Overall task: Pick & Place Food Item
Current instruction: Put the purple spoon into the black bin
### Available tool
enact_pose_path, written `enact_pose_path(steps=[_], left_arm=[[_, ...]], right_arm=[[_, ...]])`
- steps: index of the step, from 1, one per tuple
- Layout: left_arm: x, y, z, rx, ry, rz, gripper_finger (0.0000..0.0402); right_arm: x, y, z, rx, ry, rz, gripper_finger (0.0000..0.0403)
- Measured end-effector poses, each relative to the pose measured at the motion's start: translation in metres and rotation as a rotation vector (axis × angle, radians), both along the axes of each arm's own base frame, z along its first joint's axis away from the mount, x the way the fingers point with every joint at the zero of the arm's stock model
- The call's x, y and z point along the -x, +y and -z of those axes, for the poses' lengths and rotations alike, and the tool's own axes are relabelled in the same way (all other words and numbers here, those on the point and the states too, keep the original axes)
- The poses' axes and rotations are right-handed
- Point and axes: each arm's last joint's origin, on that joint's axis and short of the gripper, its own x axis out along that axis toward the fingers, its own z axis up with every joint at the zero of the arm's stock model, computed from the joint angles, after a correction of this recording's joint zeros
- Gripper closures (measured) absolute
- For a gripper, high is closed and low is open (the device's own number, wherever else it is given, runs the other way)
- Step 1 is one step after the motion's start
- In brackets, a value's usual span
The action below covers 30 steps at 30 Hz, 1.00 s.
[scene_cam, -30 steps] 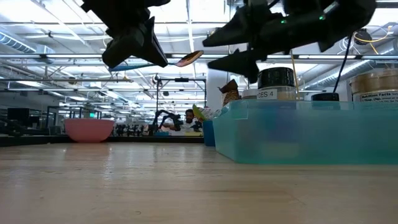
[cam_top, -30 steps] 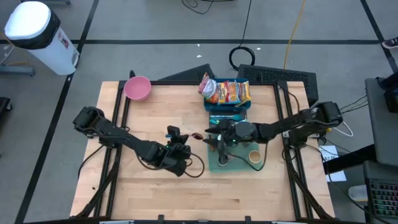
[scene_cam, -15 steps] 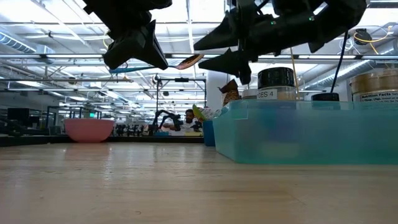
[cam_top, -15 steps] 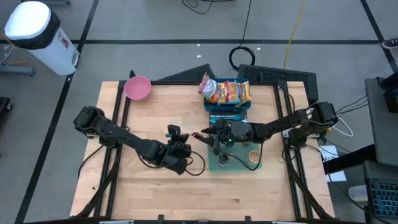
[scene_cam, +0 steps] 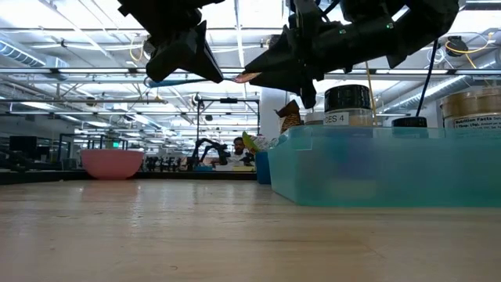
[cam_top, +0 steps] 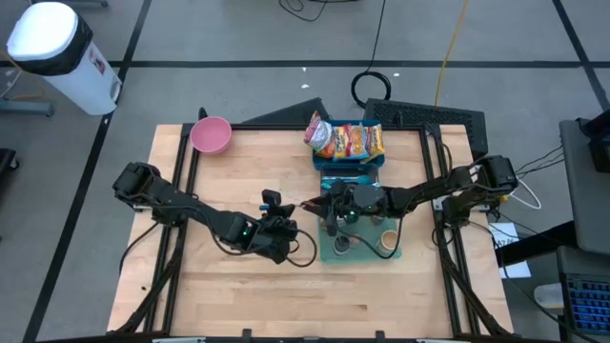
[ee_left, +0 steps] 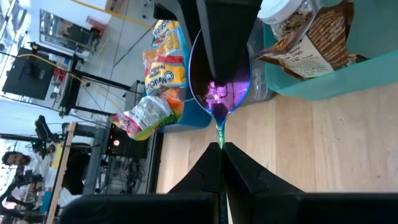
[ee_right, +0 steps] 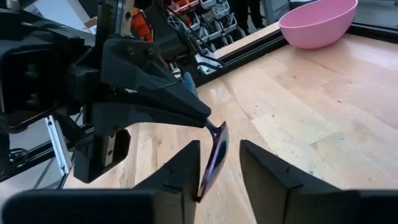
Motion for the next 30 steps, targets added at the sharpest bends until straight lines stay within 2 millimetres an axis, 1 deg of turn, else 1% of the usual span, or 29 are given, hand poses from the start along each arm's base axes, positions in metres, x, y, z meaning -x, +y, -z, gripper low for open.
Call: enact_pose_path(steps=[3,8,11,13,15,17,20,22,26,28,30], left_arm=[[0.000,0.000,0.000,0.005,-0.003,0.000,0.0391],[-0.001,-0.002,-0.001,0.018,-0.019,0.007,0.0392],[-0.002,-0.003,-0.002,0.023,-0.030,0.020,0.0394],[-0.003,-0.005,-0.004,0.045,-0.066,0.013,0.0384],[-0.006,-0.008,-0.006,0.091,-0.106,0.024,0.0360],[-0.003,-0.013,-0.014,0.135,-0.132,0.043,0.0325],[0.002,-0.023,-0.035,0.233,-0.195,0.095,0.0267],[0.011,-0.028,-0.048,0.316,-0.203,0.163,0.0232],[0.033,-0.034,-0.070,0.492,-0.200,0.334,0.0180],[0.046,-0.033,-0.077,0.534,-0.219,0.364,0.0166],[0.060,-0.029,-0.077,0.550,-0.235,0.371,0.0160]], right_arm=[[0.000,-0.001,0.000,-0.001,0.002,-0.006,0.0325],[0.000,-0.002,0.002,0.022,0.021,-0.037,0.0392],[0.001,-0.003,0.003,0.025,0.036,-0.032,0.0397],[0.000,-0.004,0.003,0.028,0.035,-0.039,0.0400],[0.001,-0.004,0.001,0.024,0.028,-0.051,0.0400],[0.004,-0.004,-0.003,0.035,0.034,-0.058,0.0401],[0.014,-0.007,-0.015,0.051,0.058,-0.049,0.0401],[0.022,-0.009,-0.026,0.070,0.064,-0.033,0.0401],[0.049,-0.012,-0.049,0.141,0.115,0.021,0.0402],[0.065,-0.015,-0.060,0.186,0.151,0.076,0.0402],[0.082,-0.017,-0.068,0.219,0.190,0.124,0.0402]])
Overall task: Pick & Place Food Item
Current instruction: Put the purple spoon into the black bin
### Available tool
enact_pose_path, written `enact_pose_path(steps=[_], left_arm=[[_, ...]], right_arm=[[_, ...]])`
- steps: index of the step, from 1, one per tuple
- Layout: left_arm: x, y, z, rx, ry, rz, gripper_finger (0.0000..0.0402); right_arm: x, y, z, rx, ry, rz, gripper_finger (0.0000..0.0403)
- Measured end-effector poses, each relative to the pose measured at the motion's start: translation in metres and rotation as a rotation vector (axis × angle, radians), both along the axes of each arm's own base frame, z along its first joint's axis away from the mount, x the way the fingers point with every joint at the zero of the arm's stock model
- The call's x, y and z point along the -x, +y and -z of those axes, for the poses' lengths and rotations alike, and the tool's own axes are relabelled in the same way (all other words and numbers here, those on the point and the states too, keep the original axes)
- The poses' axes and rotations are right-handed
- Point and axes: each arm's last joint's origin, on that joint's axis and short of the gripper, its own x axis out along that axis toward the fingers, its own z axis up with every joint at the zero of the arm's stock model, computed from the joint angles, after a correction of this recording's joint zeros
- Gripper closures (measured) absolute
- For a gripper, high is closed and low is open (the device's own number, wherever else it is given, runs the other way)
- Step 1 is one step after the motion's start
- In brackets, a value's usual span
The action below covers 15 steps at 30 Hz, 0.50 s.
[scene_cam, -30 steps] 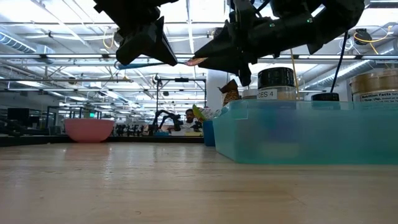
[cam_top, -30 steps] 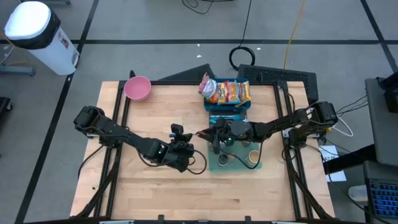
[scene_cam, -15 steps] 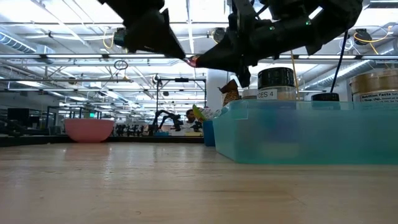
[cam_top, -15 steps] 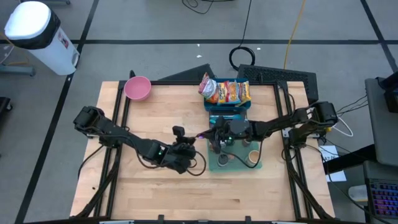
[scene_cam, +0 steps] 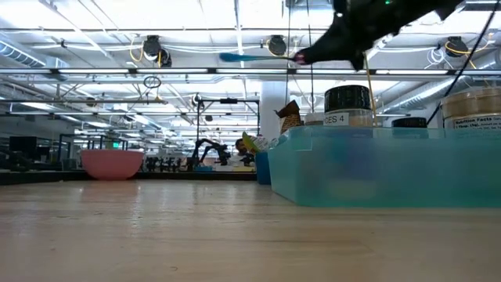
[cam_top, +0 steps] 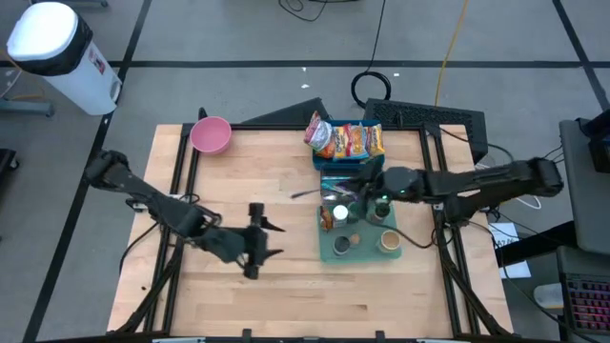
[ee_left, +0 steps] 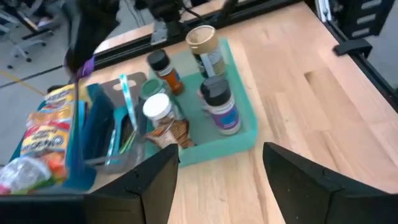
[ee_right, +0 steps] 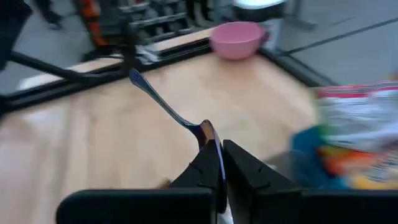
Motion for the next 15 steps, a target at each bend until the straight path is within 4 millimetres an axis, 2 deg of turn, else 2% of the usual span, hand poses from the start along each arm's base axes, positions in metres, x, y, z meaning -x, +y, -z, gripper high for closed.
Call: enact_pose_path(steps=[4,9,11,15], left_arm=[[0.027,0.011,0.010,0.035,-0.082,-0.045,0.0158],[0.059,0.031,0.031,0.105,-0.209,-0.142,0.0158],[0.068,0.037,0.037,0.137,-0.244,-0.164,0.0158],[0.084,0.047,0.044,0.182,-0.282,-0.177,0.0158]], right_arm=[[0.032,-0.004,-0.007,0.046,0.109,0.094,0.0402],[0.064,-0.008,-0.002,0.031,0.251,0.250,0.0402],[0.070,-0.009,0.004,0.020,0.298,0.295,0.0402],[0.066,-0.009,0.028,0.019,0.358,0.293,0.0402]])
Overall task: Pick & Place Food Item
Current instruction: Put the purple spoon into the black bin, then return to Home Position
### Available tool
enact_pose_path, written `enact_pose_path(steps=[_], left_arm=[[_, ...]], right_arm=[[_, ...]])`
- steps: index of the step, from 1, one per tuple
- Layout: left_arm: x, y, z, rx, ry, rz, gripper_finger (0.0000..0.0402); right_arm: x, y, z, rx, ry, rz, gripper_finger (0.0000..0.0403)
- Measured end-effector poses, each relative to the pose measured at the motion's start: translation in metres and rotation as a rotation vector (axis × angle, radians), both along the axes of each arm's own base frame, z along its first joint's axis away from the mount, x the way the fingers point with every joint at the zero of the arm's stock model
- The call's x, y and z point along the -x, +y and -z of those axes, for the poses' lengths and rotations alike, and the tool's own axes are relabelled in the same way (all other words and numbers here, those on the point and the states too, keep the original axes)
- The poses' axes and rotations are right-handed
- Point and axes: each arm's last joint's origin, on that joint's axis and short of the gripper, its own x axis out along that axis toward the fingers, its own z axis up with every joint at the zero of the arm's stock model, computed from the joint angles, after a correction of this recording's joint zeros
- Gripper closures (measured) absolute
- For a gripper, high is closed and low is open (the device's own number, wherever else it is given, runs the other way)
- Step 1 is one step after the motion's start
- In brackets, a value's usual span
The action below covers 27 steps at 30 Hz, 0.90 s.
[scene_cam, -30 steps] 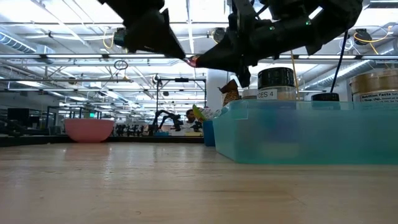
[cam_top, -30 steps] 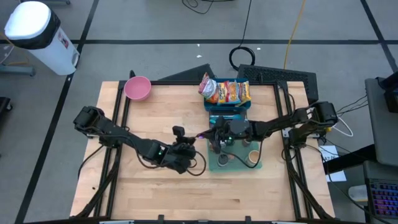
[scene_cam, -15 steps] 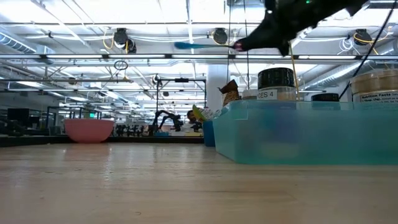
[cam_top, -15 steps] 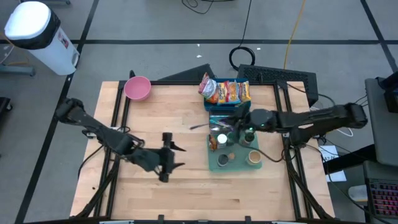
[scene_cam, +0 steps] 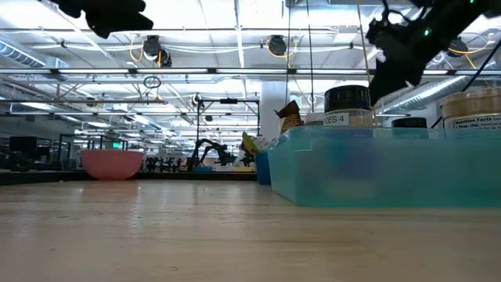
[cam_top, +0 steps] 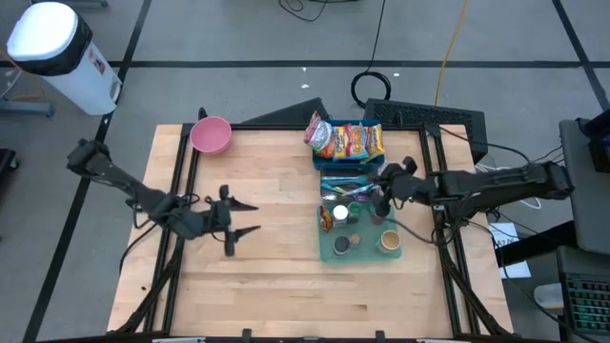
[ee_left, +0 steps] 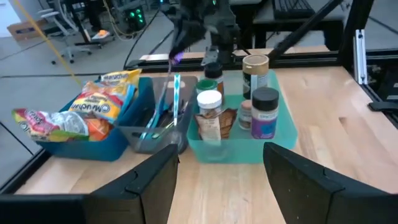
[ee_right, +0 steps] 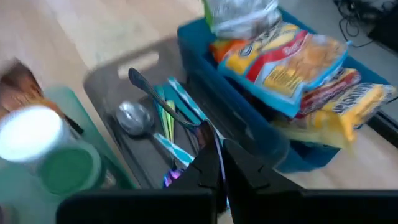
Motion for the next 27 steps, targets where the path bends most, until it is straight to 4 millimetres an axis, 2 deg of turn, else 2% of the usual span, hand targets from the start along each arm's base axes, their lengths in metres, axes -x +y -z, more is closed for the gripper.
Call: enact_pose_path(steps=[4,9,15,20,27], left_arm=[[0.011,0.007,0.002,0.017,-0.029,-0.001,0.0158],[0.018,0.011,-0.004,0.037,-0.070,0.000,0.0158],[0.019,0.011,-0.008,0.011,-0.095,0.010,0.0158],[0.019,0.011,-0.008,0.000,-0.085,0.034,0.0158],[0.026,0.016,-0.012,-0.046,-0.088,0.023,0.0158]], right_arm=[[-0.013,-0.002,0.020,0.029,0.007,-0.016,0.0402],[-0.028,-0.009,0.036,0.032,-0.007,-0.043,0.0394],[-0.031,-0.023,0.048,-0.018,0.027,0.028,0.0367],[-0.029,-0.027,0.044,-0.022,0.002,0.049,0.0313],[-0.010,-0.022,0.013,-0.029,-0.159,-0.038,0.0229]])
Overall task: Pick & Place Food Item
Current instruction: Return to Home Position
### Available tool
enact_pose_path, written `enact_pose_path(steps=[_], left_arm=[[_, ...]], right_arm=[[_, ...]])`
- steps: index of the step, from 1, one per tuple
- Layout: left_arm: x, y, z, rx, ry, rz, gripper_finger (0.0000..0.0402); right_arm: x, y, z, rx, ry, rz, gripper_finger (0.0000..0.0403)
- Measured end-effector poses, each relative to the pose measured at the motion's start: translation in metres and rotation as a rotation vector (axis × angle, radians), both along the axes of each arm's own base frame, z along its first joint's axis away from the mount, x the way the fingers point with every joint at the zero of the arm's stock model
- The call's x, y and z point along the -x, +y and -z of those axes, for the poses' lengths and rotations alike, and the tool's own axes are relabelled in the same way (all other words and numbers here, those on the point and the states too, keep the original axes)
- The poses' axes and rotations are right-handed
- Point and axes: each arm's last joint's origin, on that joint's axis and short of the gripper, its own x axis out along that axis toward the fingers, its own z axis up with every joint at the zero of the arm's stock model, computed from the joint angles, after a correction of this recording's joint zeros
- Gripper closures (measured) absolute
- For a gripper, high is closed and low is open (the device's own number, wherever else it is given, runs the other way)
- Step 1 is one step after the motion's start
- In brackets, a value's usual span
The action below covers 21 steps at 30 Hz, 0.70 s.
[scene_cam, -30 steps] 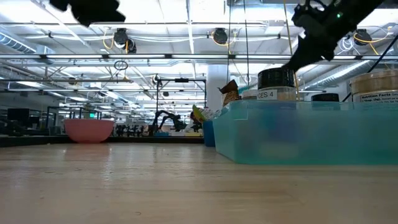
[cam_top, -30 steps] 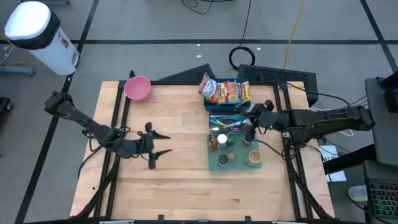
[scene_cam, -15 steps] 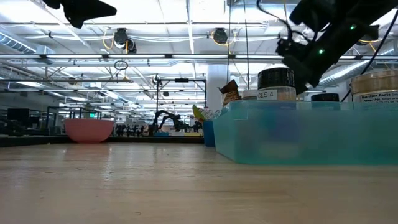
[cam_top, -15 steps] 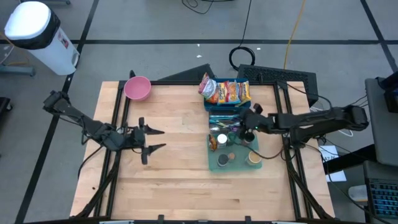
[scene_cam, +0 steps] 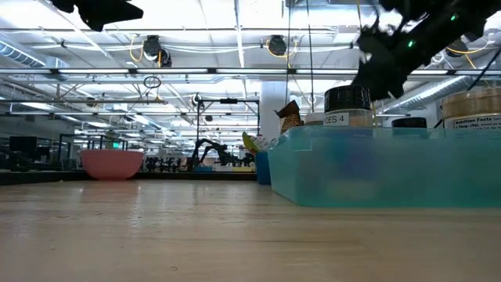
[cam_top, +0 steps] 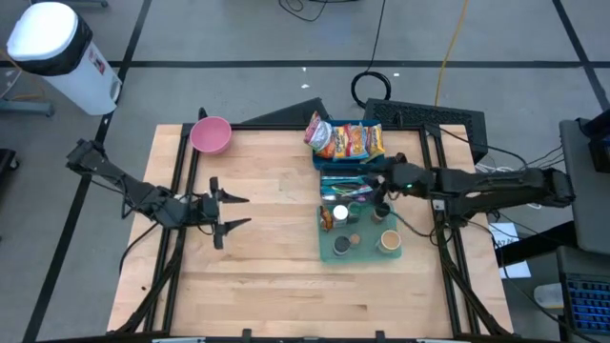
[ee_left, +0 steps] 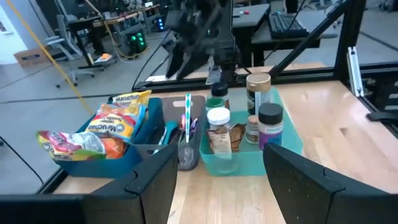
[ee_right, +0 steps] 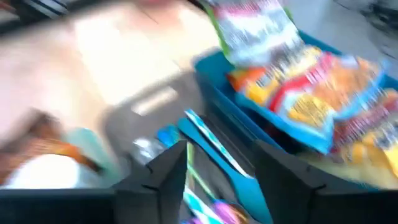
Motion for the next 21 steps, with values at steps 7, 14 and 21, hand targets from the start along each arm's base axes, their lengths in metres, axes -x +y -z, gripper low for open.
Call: enact_pose_path(steps=[7,14,21], left_arm=[[0.031,0.017,-0.002,-0.024,0.015,0.068,0.0158],[0.065,0.038,0.029,0.029,-0.107,0.072,0.0158],[0.074,0.045,0.059,0.101,-0.182,0.132,0.0158]], right_arm=[[0.039,0.009,-0.034,-0.075,-0.217,-0.153,0.0193],[0.063,0.018,-0.019,-0.170,-0.296,-0.320,0.0189],[0.061,0.018,0.018,-0.075,-0.431,-0.373,0.0190]])
